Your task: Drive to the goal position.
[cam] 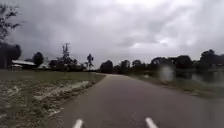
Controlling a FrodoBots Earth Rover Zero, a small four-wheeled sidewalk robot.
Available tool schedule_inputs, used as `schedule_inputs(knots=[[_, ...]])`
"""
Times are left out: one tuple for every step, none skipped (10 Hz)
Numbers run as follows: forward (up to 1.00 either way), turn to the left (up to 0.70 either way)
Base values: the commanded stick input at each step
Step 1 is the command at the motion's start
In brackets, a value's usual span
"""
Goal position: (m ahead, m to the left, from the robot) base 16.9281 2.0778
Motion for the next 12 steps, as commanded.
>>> schedule_inputs(knots=[[0.84,0.03],[0.84,0.03],[0.84,0.03],[0.84,0.03],[0.84,0.03],[0.84,0.03],[0.84,0.03],[0.84,0.03],[0.84,0.03],[0.84,0.03],[0.84,0.03],[0.84,0.03]])
